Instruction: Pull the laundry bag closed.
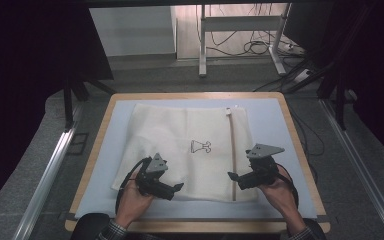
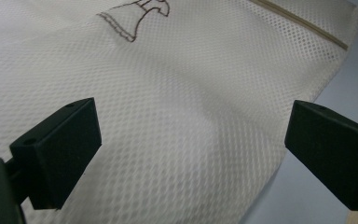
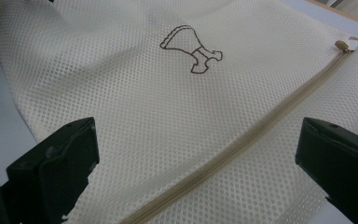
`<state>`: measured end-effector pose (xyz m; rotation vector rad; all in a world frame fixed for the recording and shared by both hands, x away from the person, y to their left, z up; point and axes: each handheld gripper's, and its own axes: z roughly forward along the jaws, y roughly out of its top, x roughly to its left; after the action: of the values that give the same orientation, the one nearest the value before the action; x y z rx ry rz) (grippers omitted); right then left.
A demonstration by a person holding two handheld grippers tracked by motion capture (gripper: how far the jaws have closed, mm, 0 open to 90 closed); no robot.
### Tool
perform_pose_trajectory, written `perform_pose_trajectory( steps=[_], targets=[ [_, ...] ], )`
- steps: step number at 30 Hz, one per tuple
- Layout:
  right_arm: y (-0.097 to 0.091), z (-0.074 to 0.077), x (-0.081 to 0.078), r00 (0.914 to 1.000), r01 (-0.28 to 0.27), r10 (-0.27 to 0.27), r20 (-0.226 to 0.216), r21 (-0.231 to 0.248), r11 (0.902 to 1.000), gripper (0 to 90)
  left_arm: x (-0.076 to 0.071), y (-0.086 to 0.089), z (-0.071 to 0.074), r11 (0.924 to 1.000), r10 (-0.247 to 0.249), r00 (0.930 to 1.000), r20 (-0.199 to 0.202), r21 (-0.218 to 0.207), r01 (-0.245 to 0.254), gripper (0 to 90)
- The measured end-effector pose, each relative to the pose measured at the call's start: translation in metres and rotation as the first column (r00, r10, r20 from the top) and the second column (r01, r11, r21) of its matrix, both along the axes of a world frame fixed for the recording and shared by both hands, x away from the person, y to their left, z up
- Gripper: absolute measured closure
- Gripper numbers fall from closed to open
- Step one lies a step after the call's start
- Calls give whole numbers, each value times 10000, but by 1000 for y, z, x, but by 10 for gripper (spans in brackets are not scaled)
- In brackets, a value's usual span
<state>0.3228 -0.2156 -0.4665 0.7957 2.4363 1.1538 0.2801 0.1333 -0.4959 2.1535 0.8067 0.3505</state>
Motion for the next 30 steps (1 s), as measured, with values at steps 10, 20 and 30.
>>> perform_pose_trajectory(
  steps=[10, 20, 30],
  targets=[
    [-9, 1, -18, 9994, 79, -77, 351, -53, 10000, 0, -12, 27, 2, 9975, 702, 9974, 177, -52, -702, 35],
    [-30, 3, -35, 9976, 400, -407, 556, 123, 9991, 0, -19, 36, 1, 9954, 955, 9947, 369, 80, -959, 33],
    [-53, 2, -50, 9932, 1008, -1019, 564, 220, 9947, 0, -28, 43, 0, 9927, 1177, 9914, 580, 194, -1190, 25]
  ],
)
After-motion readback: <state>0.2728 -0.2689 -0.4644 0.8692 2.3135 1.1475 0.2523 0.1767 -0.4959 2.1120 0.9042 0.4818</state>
